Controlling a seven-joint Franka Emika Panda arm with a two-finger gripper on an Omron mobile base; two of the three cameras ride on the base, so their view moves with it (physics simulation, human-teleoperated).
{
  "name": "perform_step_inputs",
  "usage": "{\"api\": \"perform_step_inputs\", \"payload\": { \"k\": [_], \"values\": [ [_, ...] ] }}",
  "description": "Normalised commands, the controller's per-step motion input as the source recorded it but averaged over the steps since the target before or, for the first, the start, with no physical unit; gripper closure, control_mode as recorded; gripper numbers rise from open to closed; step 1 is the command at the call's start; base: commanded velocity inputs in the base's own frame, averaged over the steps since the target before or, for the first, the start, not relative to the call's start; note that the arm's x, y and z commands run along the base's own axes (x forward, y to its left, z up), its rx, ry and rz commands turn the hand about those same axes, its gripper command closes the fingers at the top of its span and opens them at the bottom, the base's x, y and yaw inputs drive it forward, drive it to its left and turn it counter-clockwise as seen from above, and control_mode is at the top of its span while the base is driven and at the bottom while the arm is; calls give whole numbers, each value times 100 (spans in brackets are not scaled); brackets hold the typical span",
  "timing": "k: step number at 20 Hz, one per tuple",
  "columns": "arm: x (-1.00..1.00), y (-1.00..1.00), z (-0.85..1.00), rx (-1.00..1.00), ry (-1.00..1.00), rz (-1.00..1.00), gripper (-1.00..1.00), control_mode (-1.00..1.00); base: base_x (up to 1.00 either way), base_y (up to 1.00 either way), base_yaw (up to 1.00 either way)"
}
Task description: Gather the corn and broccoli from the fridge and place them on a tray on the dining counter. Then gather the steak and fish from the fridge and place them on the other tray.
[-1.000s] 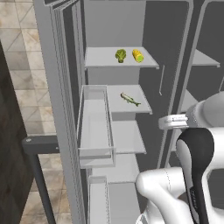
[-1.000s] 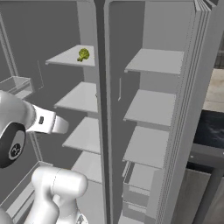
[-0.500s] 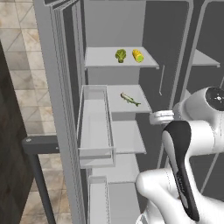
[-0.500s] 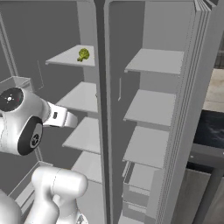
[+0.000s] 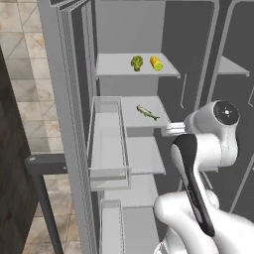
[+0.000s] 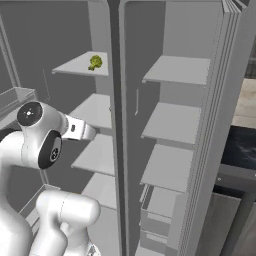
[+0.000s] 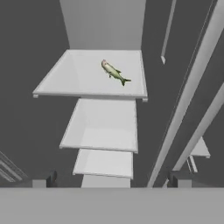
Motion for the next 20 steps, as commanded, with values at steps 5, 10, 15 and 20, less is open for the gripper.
{"api": "perform_step_inputs", "payload": {
  "k": [5,10,15,20],
  "values": [
    [53,11,-7,-4,-1,0,-100,-100,0,0,0],
    [58,0,0,0,3,0,-100,-100,0,0,0],
    [61,0,-9,0,11,0,-100,-100,0,0,0],
    [66,0,-9,0,9,0,-100,-100,0,0,0]
  ]
}}
